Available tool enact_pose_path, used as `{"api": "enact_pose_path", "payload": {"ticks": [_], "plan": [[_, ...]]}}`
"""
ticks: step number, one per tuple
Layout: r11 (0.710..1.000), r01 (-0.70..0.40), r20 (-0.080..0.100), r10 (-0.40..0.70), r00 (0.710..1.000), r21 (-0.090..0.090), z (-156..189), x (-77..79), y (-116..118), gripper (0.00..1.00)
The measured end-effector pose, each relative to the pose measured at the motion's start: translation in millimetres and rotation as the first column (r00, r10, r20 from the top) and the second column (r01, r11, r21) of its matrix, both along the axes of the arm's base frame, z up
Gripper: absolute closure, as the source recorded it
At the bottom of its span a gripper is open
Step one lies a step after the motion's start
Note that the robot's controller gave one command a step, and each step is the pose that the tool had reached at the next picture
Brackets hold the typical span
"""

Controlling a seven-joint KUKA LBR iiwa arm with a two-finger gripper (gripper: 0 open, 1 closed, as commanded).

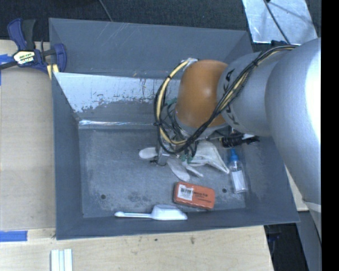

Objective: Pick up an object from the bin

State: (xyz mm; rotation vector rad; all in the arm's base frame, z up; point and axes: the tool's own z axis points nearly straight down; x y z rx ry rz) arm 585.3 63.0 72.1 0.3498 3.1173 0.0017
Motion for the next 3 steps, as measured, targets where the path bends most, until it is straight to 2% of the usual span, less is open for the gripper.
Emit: {"api": "enact_pose_path", "payload": {"ticks": [1,2,3], "plan": [[1.0,0.001,0.0,-0.001,1.0,0.0,0.0,0.0,0.0,1.0],[1.0,0.011,-0.01,-0.011,1.0,-0.001,40.8,-3.5,-2.8,1.0],[1.0,0.005,0.003,-0.005,1.0,-0.001,72.9,-2.3,3.2,1.0]]}}
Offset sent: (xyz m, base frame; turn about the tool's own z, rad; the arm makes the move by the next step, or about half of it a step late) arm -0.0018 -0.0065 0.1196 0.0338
